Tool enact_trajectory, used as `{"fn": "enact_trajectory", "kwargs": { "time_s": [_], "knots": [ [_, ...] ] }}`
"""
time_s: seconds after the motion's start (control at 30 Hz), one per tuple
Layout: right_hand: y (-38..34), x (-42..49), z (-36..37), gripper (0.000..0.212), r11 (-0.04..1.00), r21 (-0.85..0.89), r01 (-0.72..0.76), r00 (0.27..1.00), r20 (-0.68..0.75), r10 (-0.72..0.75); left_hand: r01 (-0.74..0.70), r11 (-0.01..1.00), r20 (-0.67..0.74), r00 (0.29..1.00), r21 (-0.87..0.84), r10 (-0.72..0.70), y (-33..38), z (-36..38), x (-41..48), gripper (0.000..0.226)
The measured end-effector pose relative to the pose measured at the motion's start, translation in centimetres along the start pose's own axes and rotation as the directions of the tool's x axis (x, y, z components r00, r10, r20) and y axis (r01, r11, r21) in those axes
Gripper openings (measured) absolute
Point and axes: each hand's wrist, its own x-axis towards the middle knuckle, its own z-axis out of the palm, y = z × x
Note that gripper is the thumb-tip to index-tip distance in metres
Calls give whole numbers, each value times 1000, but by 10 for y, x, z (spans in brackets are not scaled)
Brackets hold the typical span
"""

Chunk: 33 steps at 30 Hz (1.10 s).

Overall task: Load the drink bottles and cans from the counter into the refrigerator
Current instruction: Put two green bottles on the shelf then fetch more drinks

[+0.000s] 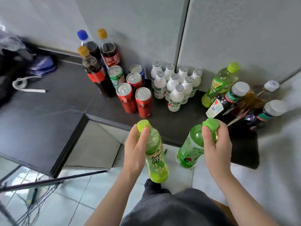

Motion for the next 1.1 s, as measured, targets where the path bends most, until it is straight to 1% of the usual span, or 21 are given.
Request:
{"fn": "enact_trajectory", "kwargs": {
  "time_s": [0.13, 0.2, 0.27, 0.33, 0.43, 0.47, 0.57, 0.63, 0.8, 0.93, 1.0, 1.1],
  "knots": [
    [-4, -29, 30, 22, 994, 106, 39, 982, 181, -58, 57, 998, -178, 982, -34, -62, -21, -45, -56, 30],
    [-5, -48, 49, 23, 988, 151, 41, 958, 273, -82, 81, 996, -288, 953, -47, -91, -33, -68, -88, 32],
    [-9, -69, 67, 24, 984, 175, 44, 920, 377, -108, 115, 991, -400, 907, -67, -132, -45, -89, -121, 32],
    [-14, -92, 83, 26, 979, 192, 64, 873, 465, -148, 132, 987, -504, 849, -93, -161, -55, -108, -155, 29],
    [-26, -125, 101, 42, 976, 203, 80, 783, 592, -188, 132, 984, -647, 742, -118, -177, -64, -133, -201, 28],
    [-30, -136, 106, 44, 974, 210, 79, 747, 635, -197, 125, 983, -693, 697, -137, -185, -67, -140, -215, 28],
    [-47, -165, 120, 39, 966, 241, 90, 641, 729, -241, 81, 979, -813, 546, -189, -202, -73, -157, -253, 26],
    [-59, -186, 130, 40, 956, 266, 120, 572, 769, -286, 74, 977, -853, 478, -199, -210, -78, -167, -274, 24],
    [-94, -253, 155, 33, 937, 311, 159, 397, 849, -349, 67, 960, -875, 398, -270, -274, -97, -199, -327, 18],
    [-125, -328, 170, 24, 907, 364, 210, 237, 881, -408, 3, 960, -917, 295, -281, -270, -110, -237, -383, 26],
    [-141, -371, 176, 24, 890, 398, 223, 166, 884, -437, -34, 959, -933, 245, -280, -263, -116, -260, -417, 29],
    [-164, -437, 185, 24, 868, 448, 214, 51, 882, -468, -95, 958, -955, 146, -271, -256, -122, -299, -477, 31]
  ]
}}
